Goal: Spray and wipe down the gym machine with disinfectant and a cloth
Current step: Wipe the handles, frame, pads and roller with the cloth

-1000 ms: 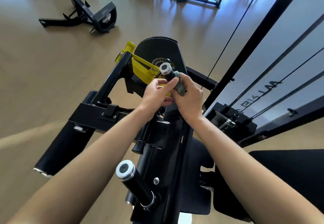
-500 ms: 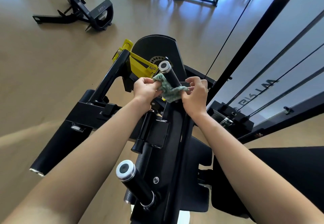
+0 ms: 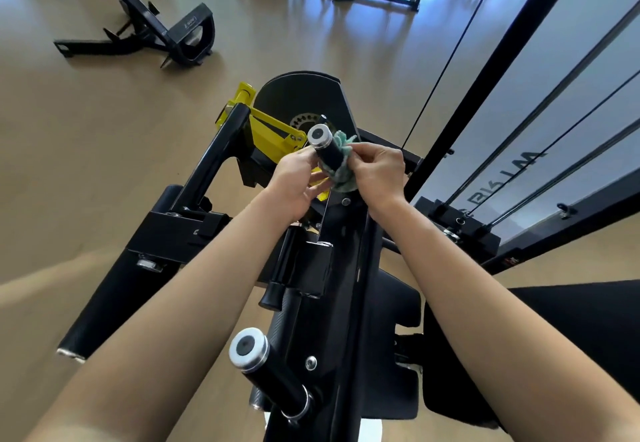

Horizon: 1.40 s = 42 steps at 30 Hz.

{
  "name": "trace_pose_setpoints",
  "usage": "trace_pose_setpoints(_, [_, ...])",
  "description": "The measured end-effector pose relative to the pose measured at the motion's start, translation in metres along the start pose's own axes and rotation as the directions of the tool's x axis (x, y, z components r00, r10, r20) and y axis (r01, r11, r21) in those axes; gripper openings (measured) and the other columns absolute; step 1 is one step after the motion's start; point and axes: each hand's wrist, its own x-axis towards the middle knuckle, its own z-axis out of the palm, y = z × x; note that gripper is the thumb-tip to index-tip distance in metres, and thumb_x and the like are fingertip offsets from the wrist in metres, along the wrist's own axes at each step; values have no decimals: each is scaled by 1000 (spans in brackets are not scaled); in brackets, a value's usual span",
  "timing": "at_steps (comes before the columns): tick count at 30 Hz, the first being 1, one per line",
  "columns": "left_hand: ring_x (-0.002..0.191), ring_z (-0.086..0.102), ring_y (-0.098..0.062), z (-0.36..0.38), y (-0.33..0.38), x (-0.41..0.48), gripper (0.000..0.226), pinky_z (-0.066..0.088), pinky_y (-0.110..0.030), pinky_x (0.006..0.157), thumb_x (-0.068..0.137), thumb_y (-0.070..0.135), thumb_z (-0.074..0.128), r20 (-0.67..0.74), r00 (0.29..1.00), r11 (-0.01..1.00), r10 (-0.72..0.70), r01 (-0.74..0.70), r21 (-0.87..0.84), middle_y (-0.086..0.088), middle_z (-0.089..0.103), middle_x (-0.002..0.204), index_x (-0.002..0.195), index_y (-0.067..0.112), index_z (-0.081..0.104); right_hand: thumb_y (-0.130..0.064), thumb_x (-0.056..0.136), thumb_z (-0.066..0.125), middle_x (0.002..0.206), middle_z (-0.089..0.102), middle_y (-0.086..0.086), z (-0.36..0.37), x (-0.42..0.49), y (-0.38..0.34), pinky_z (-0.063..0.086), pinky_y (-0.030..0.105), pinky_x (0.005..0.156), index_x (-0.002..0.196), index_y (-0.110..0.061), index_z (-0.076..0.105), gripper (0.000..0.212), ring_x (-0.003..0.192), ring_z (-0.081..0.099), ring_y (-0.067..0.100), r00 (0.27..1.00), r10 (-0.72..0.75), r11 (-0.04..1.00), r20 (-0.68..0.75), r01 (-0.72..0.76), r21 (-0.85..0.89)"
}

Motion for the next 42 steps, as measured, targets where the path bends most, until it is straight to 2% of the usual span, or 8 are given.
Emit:
trace_pose_setpoints(8, [104,70,-23,-14,7,-17,27,59,-31,88,106,6,49,-68,976,949,207,-217,-228,-16,72,122,123,8,69,-12,97,70,100,80,4,1,2,-39,65,37,71,112,-12,80,18,82,78,19,948,-276,961,161,273,38])
trace_pose_setpoints(13, [105,71,-19,-12,-13,-11,37,59,-30,93,104,-7,42,100,983,988,156,-154,-25,-11,72,118,134,-1,61,-16,96,63,84,79,2,-7,1,-10,62,53,71,97,-17,83,20,75,75,28,976,-164,972,143,185,-144])
trace_pose_setpoints(16, [112,71,-21,-12,-20,-9,32,57,-33,101,101,-8,52,195,975,980,102,-132,149,-12,72,121,129,3,64,-11,100,58,91,77,11,-17,-5,-2,59,23,61,100,-15,81,23,69,69,15,985,-78,967,156,113,-230])
trace_pose_setpoints(18, [114,72,-28,-12,-19,-6,28,57,-38,102,97,-5,63,160,979,963,122,-156,218,-16,74,119,124,1,67,-11,101,57,93,77,13,-17,-9,1,60,23,66,100,-17,81,25,73,70,17,985,-31,971,170,70,-230])
trace_pose_setpoints(21, [102,76,-29,-14,-13,-11,20,60,-34,90,94,0,70,51,985,968,166,-172,181,-16,78,104,114,-2,71,-18,93,56,92,77,9,-13,-19,-4,61,52,81,105,-24,80,28,89,72,32,982,-24,988,189,52,-143])
trace_pose_setpoints(28, [103,74,-24,-18,15,-71,19,60,-35,93,99,6,63,178,940,937,290,-317,149,-16,74,109,116,-1,68,-8,99,66,124,74,9,-14,-63,-26,61,44,93,129,-7,71,30,112,72,22,970,-171,935,170,105,340])
trace_pose_setpoints(36, [96,76,-23,-7,53,-156,28,62,-31,86,90,4,73,506,854,617,121,-464,635,-7,78,106,118,8,72,-4,98,66,102,75,10,-63,-122,-23,61,38,80,126,-5,67,28,89,73,23,912,-263,888,315,100,450])
trace_pose_setpoints(42, [65,63,-16,23,29,-199,48,57,-27,64,83,16,85,493,830,328,261,-557,763,0,68,82,127,28,67,-11,93,73,94,72,6,-103,-150,5,59,44,84,97,-14,71,5,89,67,25,944,-204,853,259,41,521])
